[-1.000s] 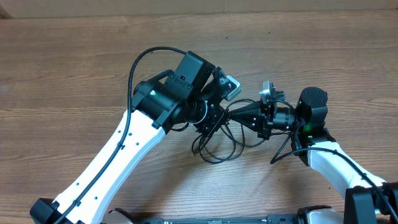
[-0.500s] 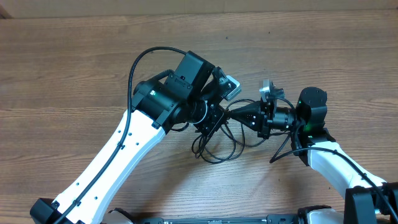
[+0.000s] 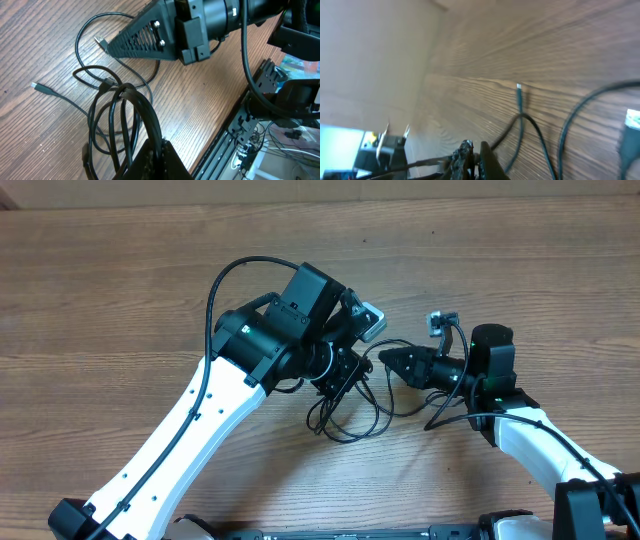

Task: Untangle cables

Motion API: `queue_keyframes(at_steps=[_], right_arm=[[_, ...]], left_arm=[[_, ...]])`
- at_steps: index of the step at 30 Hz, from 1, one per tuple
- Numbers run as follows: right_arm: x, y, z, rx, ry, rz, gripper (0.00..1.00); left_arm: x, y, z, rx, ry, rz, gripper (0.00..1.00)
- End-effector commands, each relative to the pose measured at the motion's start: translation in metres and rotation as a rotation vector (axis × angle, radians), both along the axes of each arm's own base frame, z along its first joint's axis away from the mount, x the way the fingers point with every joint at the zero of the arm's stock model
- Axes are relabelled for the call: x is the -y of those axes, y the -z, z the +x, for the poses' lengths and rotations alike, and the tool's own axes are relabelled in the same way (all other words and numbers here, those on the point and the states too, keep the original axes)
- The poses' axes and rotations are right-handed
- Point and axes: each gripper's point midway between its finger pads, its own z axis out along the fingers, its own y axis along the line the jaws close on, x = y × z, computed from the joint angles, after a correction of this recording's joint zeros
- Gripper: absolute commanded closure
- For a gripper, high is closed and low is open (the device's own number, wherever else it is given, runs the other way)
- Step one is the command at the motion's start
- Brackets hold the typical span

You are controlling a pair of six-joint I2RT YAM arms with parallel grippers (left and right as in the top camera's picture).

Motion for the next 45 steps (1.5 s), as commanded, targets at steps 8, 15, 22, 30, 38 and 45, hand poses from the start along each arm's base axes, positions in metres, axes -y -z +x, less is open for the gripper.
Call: queue_keyframes(at_steps=[8, 15, 22, 30, 38, 45], right_arm=[[0.008, 0.022, -0.006, -0.201, 0.09, -0.006, 0.96], [0.009, 0.034, -0.019, -0.411, 0.152, 0.044, 0.85], [0.003, 0.032, -0.03, -0.537, 0.141, 0.118, 0.73], [-0.002, 0.025, -0.033, -0.667, 0.168, 0.211, 0.33], [-0.008, 0.011, -0.031, -0.805, 0.198, 0.333, 0.0], [-0.009, 0.008, -0.031, -0.799, 0.18, 0.342, 0.0]], left_arm=[[0.002, -0.008, -0.007, -0.003, 0.008, -0.023, 0.96], [0.001, -0.007, -0.008, -0.007, 0.008, -0.021, 0.96], [0.001, -0.007, -0.008, -0.01, 0.008, -0.018, 0.95], [-0.004, -0.003, -0.01, -0.017, 0.001, 0.007, 0.96], [-0.006, -0.003, -0.004, 0.012, -0.014, 0.023, 0.96], [-0.01, -0.001, 0.001, 0.033, -0.033, 0.05, 0.96]])
